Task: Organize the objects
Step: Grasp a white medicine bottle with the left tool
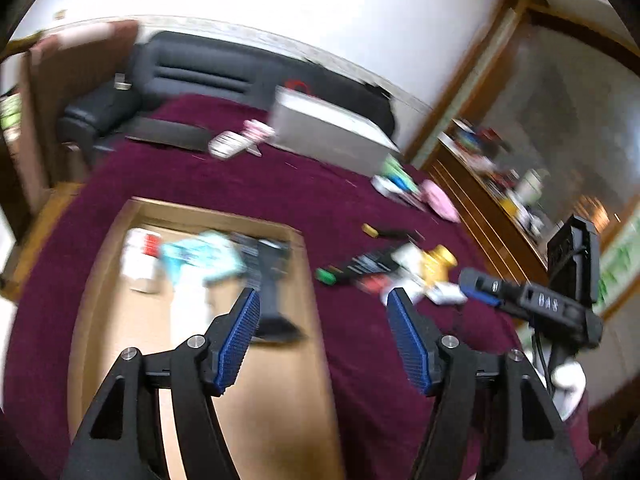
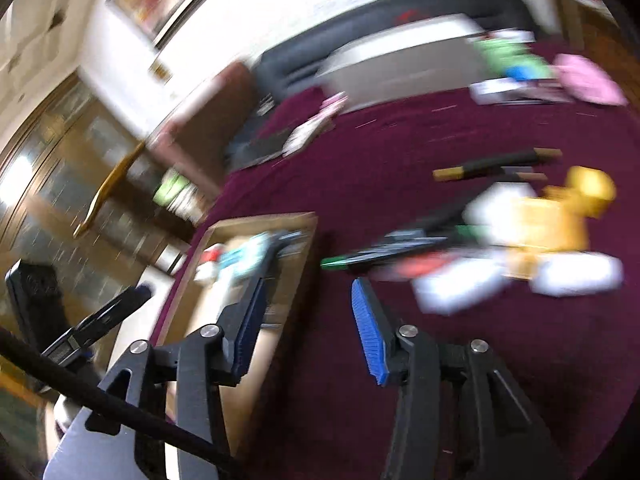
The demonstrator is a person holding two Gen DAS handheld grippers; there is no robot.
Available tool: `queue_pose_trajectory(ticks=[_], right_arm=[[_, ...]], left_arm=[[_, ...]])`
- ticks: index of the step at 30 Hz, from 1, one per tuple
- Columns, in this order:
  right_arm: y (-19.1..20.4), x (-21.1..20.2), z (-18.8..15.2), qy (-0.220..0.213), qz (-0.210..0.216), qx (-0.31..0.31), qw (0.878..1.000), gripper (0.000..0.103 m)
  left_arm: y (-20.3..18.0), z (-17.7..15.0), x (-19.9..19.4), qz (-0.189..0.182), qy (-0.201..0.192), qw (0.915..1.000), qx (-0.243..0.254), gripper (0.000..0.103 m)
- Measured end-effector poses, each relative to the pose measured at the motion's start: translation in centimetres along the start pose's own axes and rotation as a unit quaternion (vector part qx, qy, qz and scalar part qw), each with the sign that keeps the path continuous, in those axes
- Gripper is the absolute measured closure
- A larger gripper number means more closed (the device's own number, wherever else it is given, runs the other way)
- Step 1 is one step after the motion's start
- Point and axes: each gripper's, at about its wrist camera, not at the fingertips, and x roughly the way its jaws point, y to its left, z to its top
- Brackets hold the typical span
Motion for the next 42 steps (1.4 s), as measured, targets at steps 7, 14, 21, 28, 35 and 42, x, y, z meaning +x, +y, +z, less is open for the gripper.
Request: queue_pose_trajectory(ticks=[7,14,21,28,35,42], right_arm=[[-11.2,-5.1,-2.8,-0.028,-0.041,0.121,0.991,0.05],[-15.2,-5.4,-4.6,-0.026,-0.018,0.157,0.987,0.05],[-16.8,-4.8,-5.0,-0.018,-0.003,0.167,0.986,0.05],[-18.1,-4.6,-4.8,-0.017,-0.001,0.18,0.983,0.05],[-17.6,-4.2,-4.6,-0.01,-0.008,0.17,0.985,0.05],[-16.3,-2.7,-4.4,0.007,-0.027,0.154,0.988,0.05]], left_arm=[[-7.8,-2.6,6.9,-0.028,0.081,0.995,0.051,0.043],[-15.0,-3.9,11.3,0.065,0.055,0.9605,0.265,0.043],[-17.7,-5.1,18.3,0.13,0.077,0.9094,0.388,0.043],[-17.9,-5.2,22.8,0.132,0.102,0.9027,0.397,0.048],[-16.5,-5.3,20.8,0.067,0.151,0.9371,0.308,0.074],[-17.8,-5.4,22.5,0.091,0.133,0.9341,0.319,0.062]])
